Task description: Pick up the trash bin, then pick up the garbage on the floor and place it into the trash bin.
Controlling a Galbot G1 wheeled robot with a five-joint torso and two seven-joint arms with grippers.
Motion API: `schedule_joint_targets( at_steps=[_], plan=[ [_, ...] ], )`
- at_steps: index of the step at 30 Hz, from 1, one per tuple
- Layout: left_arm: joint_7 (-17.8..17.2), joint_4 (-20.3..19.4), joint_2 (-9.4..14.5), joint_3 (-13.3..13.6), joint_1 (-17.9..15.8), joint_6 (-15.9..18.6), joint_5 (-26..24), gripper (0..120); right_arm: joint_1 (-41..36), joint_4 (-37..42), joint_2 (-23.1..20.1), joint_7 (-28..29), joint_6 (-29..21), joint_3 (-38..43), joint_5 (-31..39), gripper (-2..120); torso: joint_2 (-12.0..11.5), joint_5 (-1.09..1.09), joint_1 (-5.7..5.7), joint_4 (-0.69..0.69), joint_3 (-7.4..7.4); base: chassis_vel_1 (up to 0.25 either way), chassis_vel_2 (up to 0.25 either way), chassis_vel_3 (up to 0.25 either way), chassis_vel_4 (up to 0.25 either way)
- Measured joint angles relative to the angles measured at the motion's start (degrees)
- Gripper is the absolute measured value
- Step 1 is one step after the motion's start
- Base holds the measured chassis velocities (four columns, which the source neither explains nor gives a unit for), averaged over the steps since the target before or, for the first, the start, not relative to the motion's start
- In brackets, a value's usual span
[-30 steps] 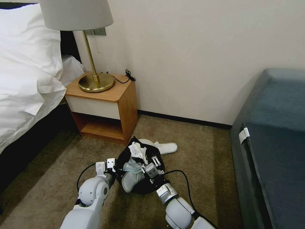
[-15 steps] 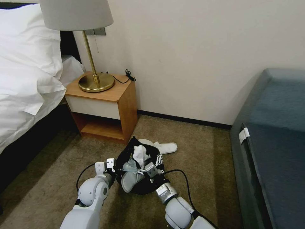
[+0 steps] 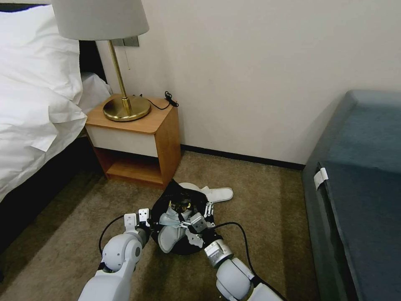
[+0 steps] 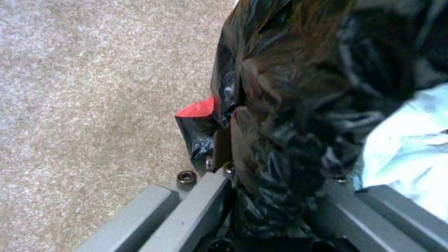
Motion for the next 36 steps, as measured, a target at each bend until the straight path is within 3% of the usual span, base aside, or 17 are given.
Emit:
schedule_joint_targets(
  at_steps=[21, 36],
  plan=[
    [0.0, -0.5, 0.5, -0.7, 1.6, -0.1, 0.2, 0, 7.4, 7.3, 1.3, -0.1, -3.7, 4.4, 3.9, 100, 0.0, 0.0, 0.0, -0.01, 0.0, 0.0, 0.0, 0.0, 0.0],
    [0.0, -1.5, 1.4, -1.5, 3.0, -0.1, -0.4, 0, 8.0, 9.9, -1.6, 1.3, -4.3, 9.1, 9.0, 100, 0.0, 0.0, 0.0, 0.0, 0.0, 0.0, 0.0, 0.0, 0.0]
  ],
)
